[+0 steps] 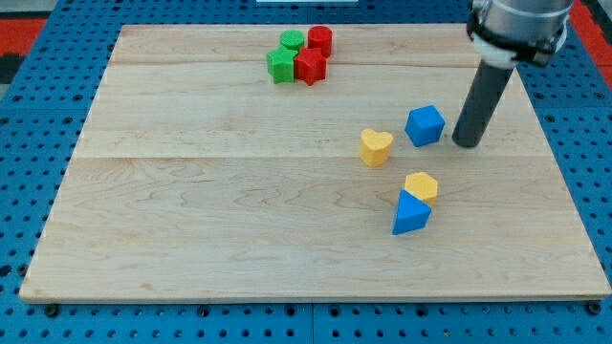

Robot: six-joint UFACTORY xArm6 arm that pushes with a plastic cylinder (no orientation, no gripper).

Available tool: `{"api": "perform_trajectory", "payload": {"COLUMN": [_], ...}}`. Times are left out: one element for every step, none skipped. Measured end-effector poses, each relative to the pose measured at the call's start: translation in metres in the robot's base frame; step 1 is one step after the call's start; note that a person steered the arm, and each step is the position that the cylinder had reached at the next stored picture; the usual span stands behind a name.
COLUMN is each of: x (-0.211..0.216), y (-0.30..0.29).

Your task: Move the cube towards the hexagon

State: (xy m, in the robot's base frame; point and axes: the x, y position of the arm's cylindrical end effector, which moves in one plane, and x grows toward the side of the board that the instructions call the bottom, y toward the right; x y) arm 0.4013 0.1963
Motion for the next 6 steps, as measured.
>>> {"api": "perform_trajectory", "payload": {"x": [-0.017, 0.031, 0.033, -0.003, 0.047, 0.055], "y": [-0.051, -0.102, -0.088, -0.18, -0.167, -0.135]}}
